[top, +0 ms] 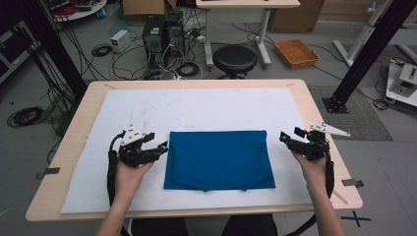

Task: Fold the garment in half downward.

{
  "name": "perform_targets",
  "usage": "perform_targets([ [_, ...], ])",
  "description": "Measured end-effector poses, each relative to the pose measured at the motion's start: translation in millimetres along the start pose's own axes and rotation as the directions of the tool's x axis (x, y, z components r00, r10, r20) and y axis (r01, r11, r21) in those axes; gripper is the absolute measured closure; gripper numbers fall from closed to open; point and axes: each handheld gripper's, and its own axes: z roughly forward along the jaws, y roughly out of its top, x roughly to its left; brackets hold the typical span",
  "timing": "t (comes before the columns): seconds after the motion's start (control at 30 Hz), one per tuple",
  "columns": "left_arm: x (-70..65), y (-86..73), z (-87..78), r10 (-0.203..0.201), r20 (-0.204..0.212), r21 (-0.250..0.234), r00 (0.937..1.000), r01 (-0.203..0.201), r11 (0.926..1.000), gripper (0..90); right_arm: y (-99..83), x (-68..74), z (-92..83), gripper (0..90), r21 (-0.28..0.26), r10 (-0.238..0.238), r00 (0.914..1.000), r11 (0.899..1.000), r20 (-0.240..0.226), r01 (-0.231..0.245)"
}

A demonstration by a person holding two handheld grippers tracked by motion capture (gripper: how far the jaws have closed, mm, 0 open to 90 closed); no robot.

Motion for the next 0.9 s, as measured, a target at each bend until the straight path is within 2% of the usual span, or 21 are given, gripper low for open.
perform_targets([
  [0.17, -1.7, -3.5, 1.0, 0.009, 0.005, 0.021, 0.9999, -0.009, 0.9997, 37.4, 0.7, -0.8, -0.7, 29.2, 0.003, -0.016, 0.9996, 1.0, -0.024, 0.016],
  [0.3, -2.4, -3.5, -1.9, 0.011, 0.005, 0.002, 0.9999, -0.011, 0.9999, 36.9, 1.6, 0.7, 0.5, 27.6, 0.007, -0.023, 0.9993, 1.0, -0.03, 0.024],
  [0.47, -2.9, -4.0, -1.6, 0.011, 0.009, 0.005, 0.9999, -0.011, 0.9999, 36.4, 2.1, 2.1, -0.8, 27.1, 0.006, -0.038, 0.9988, 0.999, -0.03, 0.038],
  [0.9, -6.0, -2.3, -2.2, 0.022, 0.014, 0.001, 0.9997, -0.022, 0.9997, 36.0, 1.3, 0.8, -1.6, 27.1, 0.006, -0.031, 0.9991, 1.0, -0.029, 0.031],
])
